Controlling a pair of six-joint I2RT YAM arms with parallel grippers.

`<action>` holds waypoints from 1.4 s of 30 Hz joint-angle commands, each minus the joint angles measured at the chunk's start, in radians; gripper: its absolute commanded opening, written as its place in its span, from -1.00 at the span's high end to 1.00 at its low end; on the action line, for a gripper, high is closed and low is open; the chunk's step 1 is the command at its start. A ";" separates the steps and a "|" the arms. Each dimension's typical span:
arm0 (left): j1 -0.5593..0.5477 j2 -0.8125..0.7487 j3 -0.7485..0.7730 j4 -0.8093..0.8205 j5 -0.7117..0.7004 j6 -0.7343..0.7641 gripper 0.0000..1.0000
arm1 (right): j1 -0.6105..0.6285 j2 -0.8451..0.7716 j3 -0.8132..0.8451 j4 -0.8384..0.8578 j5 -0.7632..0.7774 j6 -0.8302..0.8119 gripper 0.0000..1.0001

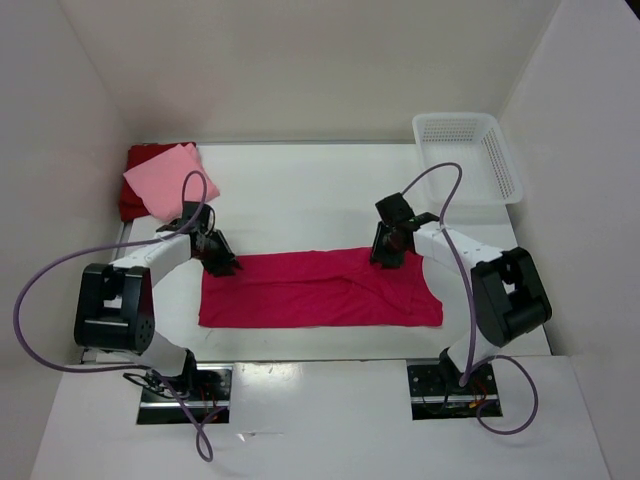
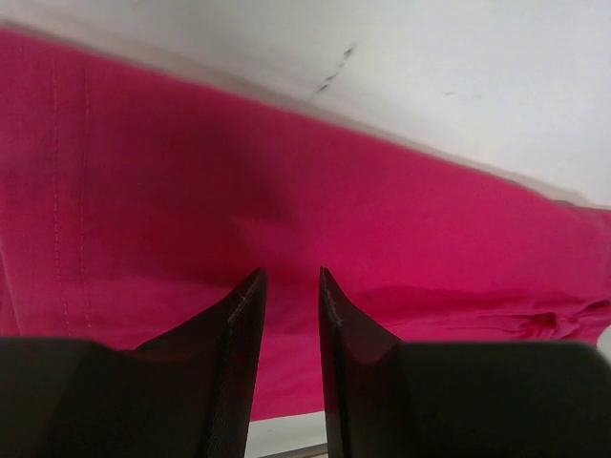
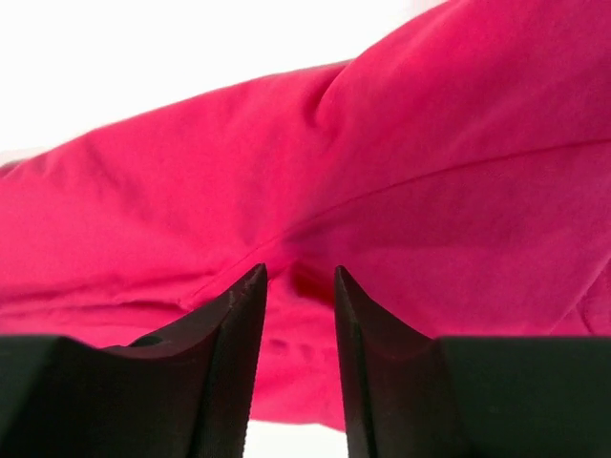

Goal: Fold and stack the t-shirts
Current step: Fold the other side of the tshirt into a rectangle

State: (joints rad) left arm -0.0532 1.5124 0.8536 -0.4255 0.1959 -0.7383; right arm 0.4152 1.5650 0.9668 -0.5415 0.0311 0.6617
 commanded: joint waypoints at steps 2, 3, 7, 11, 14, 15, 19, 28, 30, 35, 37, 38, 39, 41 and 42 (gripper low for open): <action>0.000 0.034 -0.030 0.033 0.030 -0.009 0.28 | 0.017 0.012 0.012 0.092 0.066 -0.016 0.18; 0.000 0.034 -0.030 0.033 0.030 -0.009 0.28 | 0.017 0.012 0.012 0.092 0.066 -0.016 0.18; 0.018 0.074 -0.050 0.042 0.051 -0.018 0.28 | 0.027 0.053 -0.014 0.112 0.066 -0.016 0.27; 0.018 0.072 -0.059 0.017 0.027 -0.018 0.28 | 0.039 0.033 -0.014 0.103 0.056 -0.016 0.34; 0.018 0.046 -0.059 0.008 0.017 -0.018 0.28 | 0.039 0.023 -0.014 0.066 0.035 -0.016 0.39; 0.018 0.034 -0.059 0.008 0.017 -0.018 0.28 | 0.039 0.023 -0.014 0.055 0.023 -0.016 0.39; 0.018 0.025 -0.059 0.008 0.028 -0.018 0.28 | 0.039 0.033 -0.027 0.032 0.004 -0.036 0.64; 0.018 -0.021 -0.059 0.017 0.028 -0.009 0.28 | 0.109 -0.013 -0.016 -0.084 -0.106 -0.080 0.84; 0.018 -0.030 -0.050 0.017 0.028 -0.009 0.28 | 0.143 -0.022 0.000 -0.126 -0.154 -0.091 0.84; 0.018 -0.040 -0.015 0.017 0.028 -0.009 0.28 | 0.221 -0.034 -0.020 -0.158 -0.241 -0.091 0.84; 0.018 -0.052 -0.002 0.017 0.037 -0.009 0.28 | 0.230 -0.062 -0.030 -0.167 -0.298 -0.080 0.78; 0.018 -0.061 0.011 0.017 0.037 -0.009 0.28 | 0.231 -0.077 -0.030 -0.167 -0.309 -0.071 0.73; 0.018 -0.061 0.021 0.008 0.046 -0.009 0.28 | 0.231 -0.092 -0.001 -0.167 -0.309 -0.056 0.65; 0.018 -0.087 0.036 0.008 0.046 -0.009 0.28 | 0.231 -0.118 0.027 -0.167 -0.309 -0.056 0.41; 0.018 -0.087 0.045 0.008 0.046 -0.009 0.28 | 0.218 -0.118 0.055 -0.182 -0.294 -0.056 0.40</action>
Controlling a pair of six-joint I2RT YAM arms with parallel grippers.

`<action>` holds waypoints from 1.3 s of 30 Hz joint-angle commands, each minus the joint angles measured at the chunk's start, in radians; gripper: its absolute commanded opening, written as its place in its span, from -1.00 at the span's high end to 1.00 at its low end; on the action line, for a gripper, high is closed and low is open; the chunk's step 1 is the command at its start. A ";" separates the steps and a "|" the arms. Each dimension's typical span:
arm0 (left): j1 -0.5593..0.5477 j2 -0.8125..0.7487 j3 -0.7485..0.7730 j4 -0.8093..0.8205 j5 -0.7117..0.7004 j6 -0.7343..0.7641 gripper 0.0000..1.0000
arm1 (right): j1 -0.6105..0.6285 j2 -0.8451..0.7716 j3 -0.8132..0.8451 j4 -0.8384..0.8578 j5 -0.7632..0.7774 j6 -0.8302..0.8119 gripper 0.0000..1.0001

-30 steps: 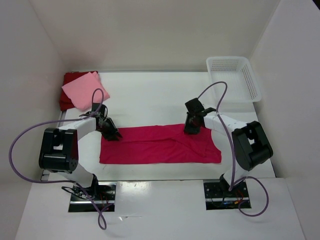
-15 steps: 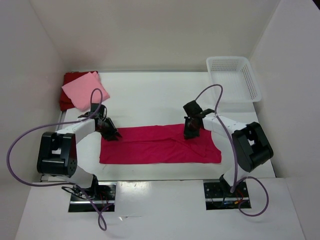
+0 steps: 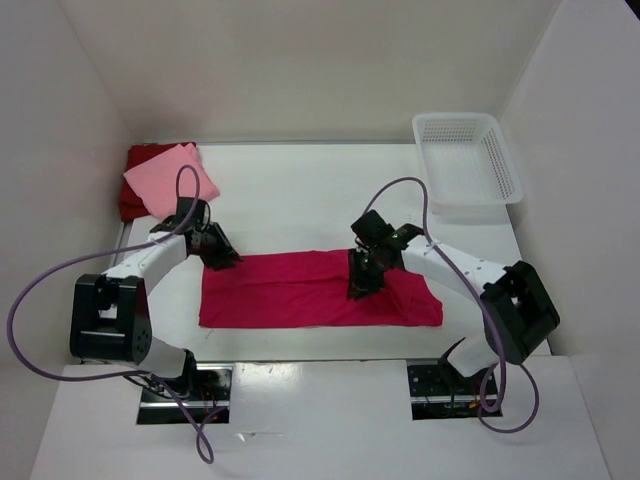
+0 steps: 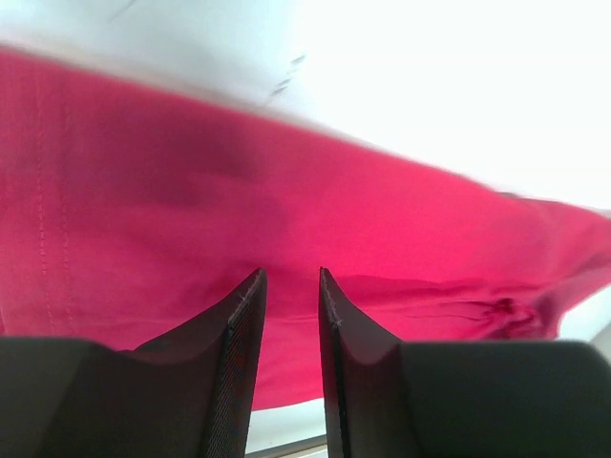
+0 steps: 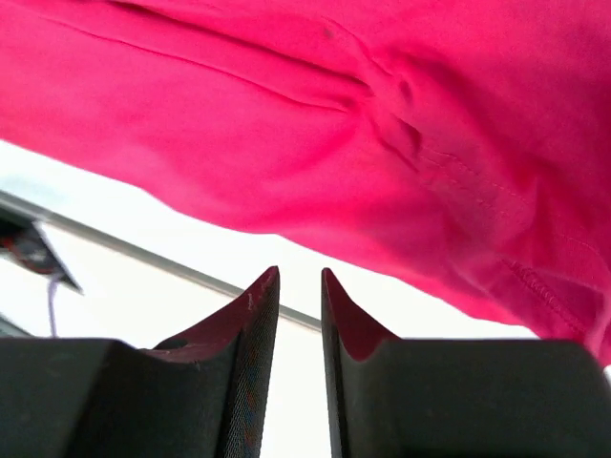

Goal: Fold and stack the t-shirts
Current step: Fold the other side of the tshirt into a rectangle

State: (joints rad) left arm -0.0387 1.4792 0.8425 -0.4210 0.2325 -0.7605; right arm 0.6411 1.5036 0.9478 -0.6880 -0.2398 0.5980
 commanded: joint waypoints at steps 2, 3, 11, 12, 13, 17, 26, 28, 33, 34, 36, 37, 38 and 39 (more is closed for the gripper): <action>-0.006 -0.065 0.069 0.004 0.010 0.004 0.28 | -0.023 -0.066 0.074 -0.047 0.063 0.008 0.40; -0.006 -0.065 0.069 0.004 0.010 0.004 0.28 | -0.046 -0.066 0.074 -0.035 0.072 0.008 0.40; -0.036 -0.065 0.021 0.024 0.010 -0.005 0.28 | -0.046 0.019 0.074 -0.013 0.255 -0.017 0.33; -0.036 -0.065 0.012 0.024 0.010 -0.005 0.28 | -0.046 0.030 0.074 -0.013 0.237 -0.026 0.33; -0.036 -0.065 0.012 0.024 0.010 -0.005 0.28 | -0.046 0.043 0.074 0.001 0.237 -0.026 0.33; -0.036 -0.056 0.003 0.024 0.010 -0.005 0.28 | -0.046 0.091 0.083 0.022 0.249 -0.026 0.31; -0.036 -0.056 -0.016 0.033 0.010 -0.005 0.28 | -0.046 0.150 0.072 0.053 0.274 -0.037 0.31; -0.036 -0.046 -0.016 0.033 0.010 -0.005 0.28 | -0.046 0.150 0.072 0.064 0.274 -0.037 0.40; -0.036 -0.046 -0.025 0.042 0.019 -0.005 0.28 | -0.046 0.121 0.084 0.025 0.268 -0.037 0.75; -0.036 -0.046 -0.025 0.042 0.019 -0.005 0.28 | -0.046 0.109 0.085 0.015 0.242 -0.037 0.79; -0.036 -0.046 -0.025 0.042 0.019 -0.005 0.28 | -0.046 0.069 0.094 -0.019 0.202 -0.046 0.82; -0.036 -0.046 -0.016 0.042 0.019 -0.005 0.28 | -0.046 0.057 0.094 -0.028 0.153 -0.046 0.82; -0.036 -0.046 -0.016 0.042 0.019 -0.005 0.28 | -0.046 0.046 0.094 -0.048 0.133 -0.055 0.82; -0.036 -0.046 -0.016 0.042 0.019 -0.005 0.28 | -0.046 0.037 0.094 -0.048 0.107 -0.055 0.82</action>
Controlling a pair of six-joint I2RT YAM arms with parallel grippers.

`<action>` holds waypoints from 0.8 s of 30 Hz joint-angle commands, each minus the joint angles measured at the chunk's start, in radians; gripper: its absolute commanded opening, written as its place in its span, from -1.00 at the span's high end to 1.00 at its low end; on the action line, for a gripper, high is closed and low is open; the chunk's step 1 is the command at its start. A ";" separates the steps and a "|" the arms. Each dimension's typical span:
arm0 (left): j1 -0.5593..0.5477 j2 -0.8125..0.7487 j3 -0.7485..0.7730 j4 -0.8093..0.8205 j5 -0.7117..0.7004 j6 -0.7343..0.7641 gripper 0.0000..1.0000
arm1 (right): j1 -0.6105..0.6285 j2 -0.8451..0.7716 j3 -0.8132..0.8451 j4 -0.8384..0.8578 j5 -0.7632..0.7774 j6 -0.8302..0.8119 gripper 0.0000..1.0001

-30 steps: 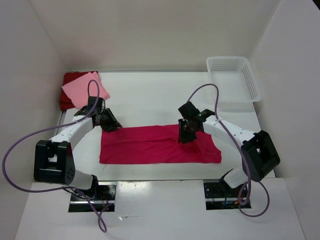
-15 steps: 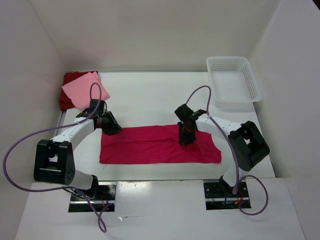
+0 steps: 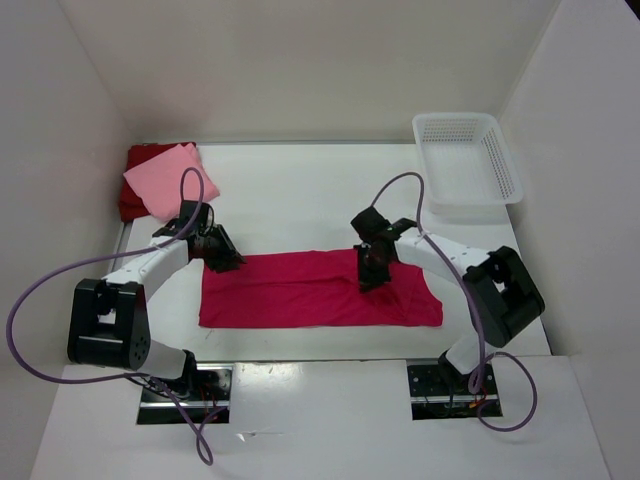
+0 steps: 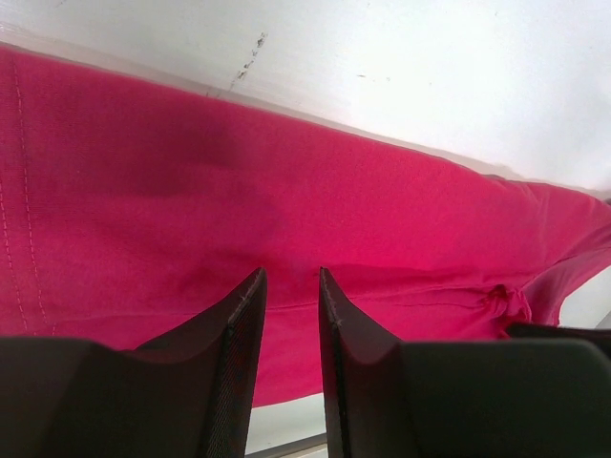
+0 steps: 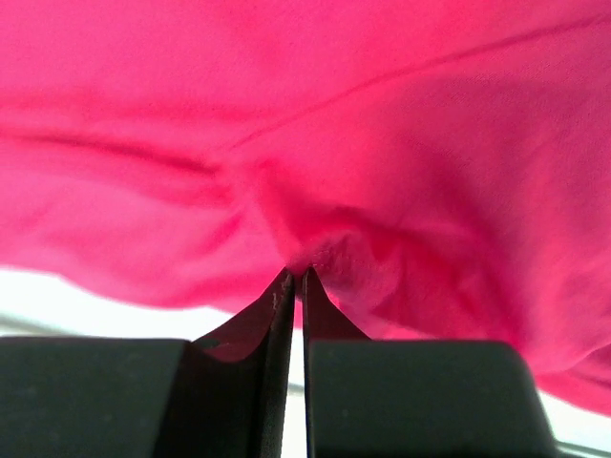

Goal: Fold and stack the t-shirts
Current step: Fold the other side of the tshirt into a rectangle, then rotate the tshirt 90 degrees

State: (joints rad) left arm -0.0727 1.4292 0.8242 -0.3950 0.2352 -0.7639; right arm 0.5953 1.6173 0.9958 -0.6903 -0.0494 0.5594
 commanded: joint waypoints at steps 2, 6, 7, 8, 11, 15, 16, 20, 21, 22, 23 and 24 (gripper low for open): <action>-0.002 0.013 0.012 0.016 0.016 -0.002 0.28 | 0.000 -0.092 0.020 -0.055 -0.167 -0.016 0.84; -0.002 0.022 0.032 0.016 0.026 -0.002 0.28 | 0.000 -0.102 -0.016 -0.032 -0.263 -0.016 0.84; -0.002 0.022 0.032 0.016 0.026 -0.002 0.28 | 0.000 -0.093 -0.029 -0.019 -0.276 -0.006 0.84; -0.002 0.022 0.032 0.016 0.026 -0.002 0.28 | 0.000 -0.092 -0.040 -0.009 -0.306 -0.006 0.81; -0.002 0.022 0.053 0.005 0.026 -0.002 0.28 | 0.000 -0.092 -0.051 0.015 -0.366 0.017 0.47; -0.002 0.022 0.090 -0.014 0.035 0.021 0.28 | 0.000 -0.092 -0.037 0.003 -0.356 -0.003 0.07; -0.002 0.022 0.105 -0.015 0.035 0.021 0.28 | -0.014 -0.102 -0.022 -0.008 -0.356 -0.003 0.07; -0.077 0.031 0.115 -0.005 0.035 0.031 0.26 | -0.098 -0.149 -0.009 0.024 -0.314 0.008 0.34; -0.090 0.042 0.115 0.007 0.035 0.020 0.26 | -0.120 -0.149 -0.025 0.076 -0.302 0.040 0.47; -0.102 0.074 0.115 0.019 0.048 0.020 0.26 | -0.152 -0.160 -0.037 0.116 -0.288 0.060 0.59; -0.114 0.091 0.102 0.019 0.059 0.011 0.26 | -0.167 -0.160 -0.063 0.153 -0.238 0.083 0.81; -0.127 0.108 0.092 0.034 0.059 0.011 0.26 | -0.182 -0.142 -0.075 0.223 -0.210 0.127 0.87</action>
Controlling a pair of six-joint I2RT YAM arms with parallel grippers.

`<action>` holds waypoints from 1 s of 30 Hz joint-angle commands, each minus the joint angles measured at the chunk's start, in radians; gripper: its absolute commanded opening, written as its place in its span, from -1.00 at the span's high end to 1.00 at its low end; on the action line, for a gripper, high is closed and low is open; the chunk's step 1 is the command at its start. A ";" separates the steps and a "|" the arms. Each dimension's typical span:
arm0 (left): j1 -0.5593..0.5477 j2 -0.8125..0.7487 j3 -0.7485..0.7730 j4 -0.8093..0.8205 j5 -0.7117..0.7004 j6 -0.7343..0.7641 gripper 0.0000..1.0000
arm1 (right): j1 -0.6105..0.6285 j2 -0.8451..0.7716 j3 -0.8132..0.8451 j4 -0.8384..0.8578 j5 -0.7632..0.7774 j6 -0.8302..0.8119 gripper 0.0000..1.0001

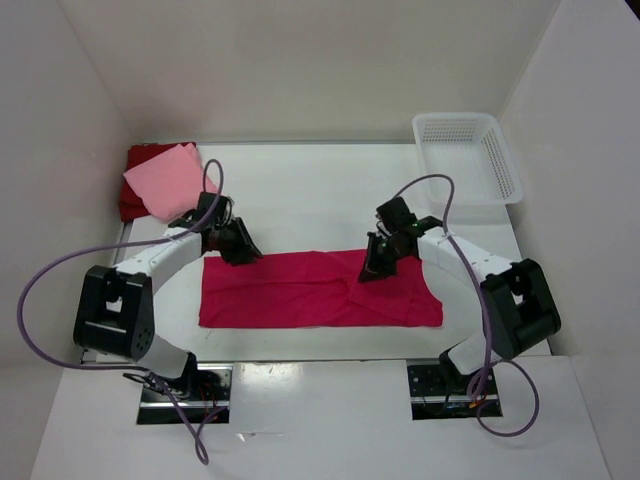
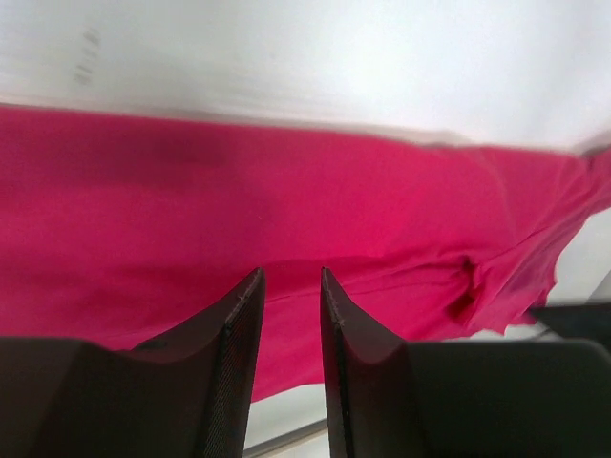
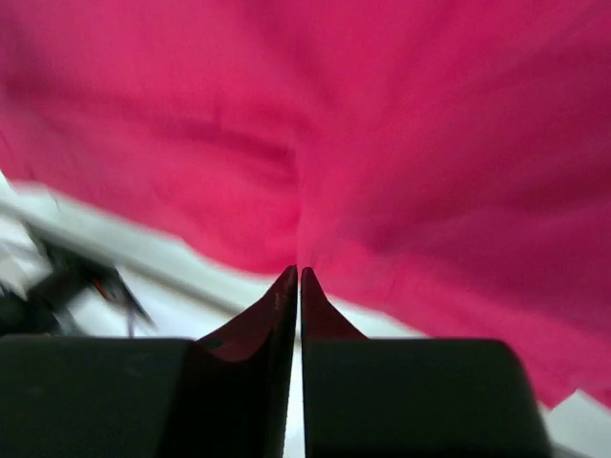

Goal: Fold and stack the t-shirts
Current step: Rotate the tshirt 90 degrees

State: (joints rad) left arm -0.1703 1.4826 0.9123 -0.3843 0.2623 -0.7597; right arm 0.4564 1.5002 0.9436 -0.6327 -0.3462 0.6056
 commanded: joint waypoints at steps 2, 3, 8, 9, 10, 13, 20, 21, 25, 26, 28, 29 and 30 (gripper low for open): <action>-0.029 0.105 -0.007 0.035 0.072 -0.003 0.26 | -0.076 0.040 -0.032 0.217 0.157 0.114 0.95; -0.009 0.120 -0.007 0.035 0.072 -0.003 0.26 | -0.076 0.061 -0.032 0.238 0.182 0.129 0.97; 0.080 0.142 -0.087 0.050 0.103 0.007 0.26 | -0.097 0.189 -0.006 0.300 0.236 0.174 0.97; 0.113 0.151 -0.087 0.039 0.094 0.007 0.26 | -0.097 0.204 -0.006 0.300 0.236 0.184 0.97; 0.135 0.151 -0.101 0.027 0.094 0.007 0.26 | -0.097 0.221 0.006 0.309 0.227 0.194 0.97; 0.243 0.142 -0.138 0.018 0.094 0.016 0.31 | -0.097 0.294 0.059 0.327 0.211 0.212 0.97; 0.336 -0.040 -0.129 -0.074 0.146 0.062 0.28 | -0.097 0.655 0.571 0.222 0.162 0.162 0.97; 0.319 -0.098 -0.128 -0.097 0.146 0.062 0.26 | -0.097 0.786 0.677 0.185 0.162 0.151 0.97; 0.253 -0.238 -0.133 -0.148 0.146 0.053 0.20 | -0.079 1.112 1.413 -0.004 0.118 0.103 0.97; 0.232 -0.284 -0.144 -0.162 0.146 0.053 0.20 | -0.067 1.168 1.545 -0.092 0.099 0.092 0.97; 0.221 -0.323 -0.167 -0.175 0.146 0.053 0.17 | -0.058 1.337 1.973 -0.186 0.026 0.079 0.93; 0.210 -0.346 -0.167 -0.176 0.146 0.053 0.14 | -0.058 1.386 2.178 -0.255 0.010 0.079 0.89; 0.210 -0.346 -0.167 -0.186 0.155 0.053 0.14 | -0.058 1.321 2.087 -0.214 -0.052 0.091 0.83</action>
State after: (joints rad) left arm 0.0502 1.1587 0.7647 -0.5156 0.3992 -0.7288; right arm 0.3744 2.8777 2.8632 -0.6914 -0.2867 0.7200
